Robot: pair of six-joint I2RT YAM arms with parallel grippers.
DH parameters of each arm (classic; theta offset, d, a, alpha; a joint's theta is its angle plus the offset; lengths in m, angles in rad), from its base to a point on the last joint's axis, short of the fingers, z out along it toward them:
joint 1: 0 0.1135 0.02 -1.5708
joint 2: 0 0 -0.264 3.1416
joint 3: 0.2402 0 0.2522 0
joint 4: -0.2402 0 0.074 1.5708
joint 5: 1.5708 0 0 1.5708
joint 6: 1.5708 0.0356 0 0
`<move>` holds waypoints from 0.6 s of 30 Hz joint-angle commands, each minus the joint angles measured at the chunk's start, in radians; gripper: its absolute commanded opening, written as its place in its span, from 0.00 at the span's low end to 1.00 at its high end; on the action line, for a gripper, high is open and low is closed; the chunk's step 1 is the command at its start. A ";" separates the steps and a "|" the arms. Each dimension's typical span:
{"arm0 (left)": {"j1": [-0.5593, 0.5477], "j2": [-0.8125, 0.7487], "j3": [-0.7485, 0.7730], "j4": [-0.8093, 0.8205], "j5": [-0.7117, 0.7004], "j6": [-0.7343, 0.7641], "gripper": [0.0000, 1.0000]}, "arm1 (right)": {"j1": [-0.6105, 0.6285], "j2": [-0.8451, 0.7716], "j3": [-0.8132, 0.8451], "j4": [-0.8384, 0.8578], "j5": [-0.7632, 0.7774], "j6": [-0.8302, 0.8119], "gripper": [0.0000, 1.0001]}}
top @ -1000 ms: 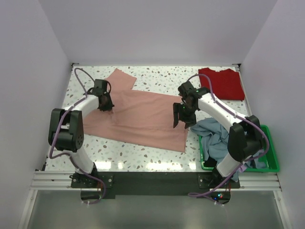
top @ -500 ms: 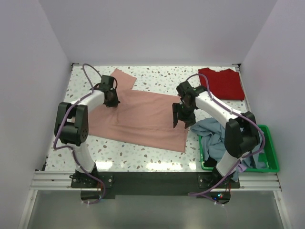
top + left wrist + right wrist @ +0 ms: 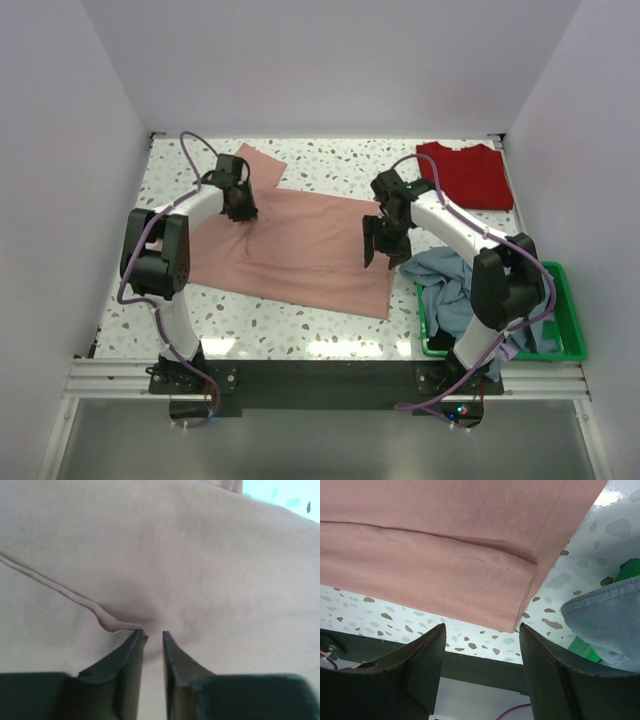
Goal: Fold and stack the t-shirts
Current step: Fold the tshirt
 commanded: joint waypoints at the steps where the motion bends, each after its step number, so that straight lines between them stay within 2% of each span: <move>1: -0.011 0.010 0.042 0.034 0.038 -0.027 0.34 | -0.008 0.000 0.041 -0.017 0.019 -0.011 0.64; 2: -0.011 0.010 0.043 0.036 0.042 -0.032 0.40 | -0.006 0.000 0.041 -0.019 0.022 -0.011 0.64; 6: -0.011 -0.010 0.071 0.039 0.056 -0.049 0.47 | -0.011 0.000 0.047 -0.017 0.029 -0.011 0.64; 11: 0.004 -0.055 0.130 0.042 0.055 -0.056 0.61 | -0.011 -0.005 0.064 -0.001 0.039 -0.009 0.64; 16: 0.093 -0.099 0.111 0.043 0.070 -0.066 0.78 | -0.012 0.026 0.081 0.036 0.025 -0.017 0.64; 18: 0.157 -0.110 0.057 0.051 0.087 -0.067 0.79 | -0.011 0.049 0.089 0.061 0.017 -0.032 0.64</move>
